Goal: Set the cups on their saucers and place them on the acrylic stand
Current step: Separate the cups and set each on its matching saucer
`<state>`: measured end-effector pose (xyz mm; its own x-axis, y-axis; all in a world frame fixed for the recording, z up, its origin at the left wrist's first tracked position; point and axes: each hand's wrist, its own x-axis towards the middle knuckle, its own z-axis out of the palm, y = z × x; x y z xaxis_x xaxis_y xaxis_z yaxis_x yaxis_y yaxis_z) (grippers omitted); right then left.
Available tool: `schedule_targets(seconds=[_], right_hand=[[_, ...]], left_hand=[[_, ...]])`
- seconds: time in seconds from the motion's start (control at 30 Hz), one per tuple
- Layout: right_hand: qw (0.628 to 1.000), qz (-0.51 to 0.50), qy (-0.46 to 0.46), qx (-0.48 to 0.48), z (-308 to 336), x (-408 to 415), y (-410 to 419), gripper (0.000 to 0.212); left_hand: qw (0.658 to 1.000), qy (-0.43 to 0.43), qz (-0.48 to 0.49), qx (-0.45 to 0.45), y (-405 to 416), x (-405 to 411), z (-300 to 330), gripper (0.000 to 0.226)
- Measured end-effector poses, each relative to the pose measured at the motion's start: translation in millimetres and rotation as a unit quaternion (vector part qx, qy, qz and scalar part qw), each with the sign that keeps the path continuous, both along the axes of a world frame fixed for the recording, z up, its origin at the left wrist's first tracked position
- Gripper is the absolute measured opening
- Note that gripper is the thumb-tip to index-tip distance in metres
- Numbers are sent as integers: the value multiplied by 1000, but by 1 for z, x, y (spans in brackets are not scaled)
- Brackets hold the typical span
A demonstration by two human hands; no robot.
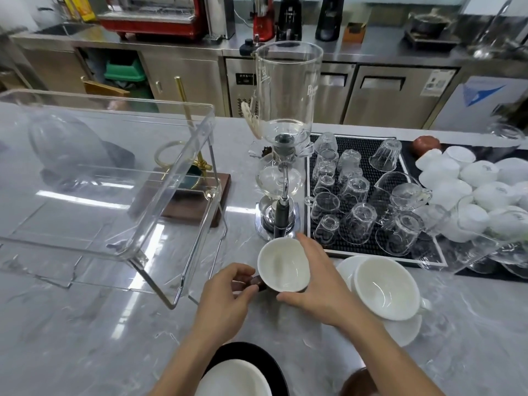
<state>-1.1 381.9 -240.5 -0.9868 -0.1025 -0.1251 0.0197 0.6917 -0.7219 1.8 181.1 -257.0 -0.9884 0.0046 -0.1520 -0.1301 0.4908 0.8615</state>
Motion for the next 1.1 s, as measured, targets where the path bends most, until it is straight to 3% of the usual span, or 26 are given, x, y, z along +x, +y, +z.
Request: schedule_targets(seconds=[0.5,0.87,1.1], right_hand=[[999,-27,7,-36,-11,-1,-9,123],[991,-35,76,-102,18,15,0,116],[980,-14,84,-182,34,40,13,121]], left_hand=[[999,-32,-10,-15,5,-4,6,38],[996,8,11,92,6,13,32,41],[993,48,3,107,2,35,51,44]])
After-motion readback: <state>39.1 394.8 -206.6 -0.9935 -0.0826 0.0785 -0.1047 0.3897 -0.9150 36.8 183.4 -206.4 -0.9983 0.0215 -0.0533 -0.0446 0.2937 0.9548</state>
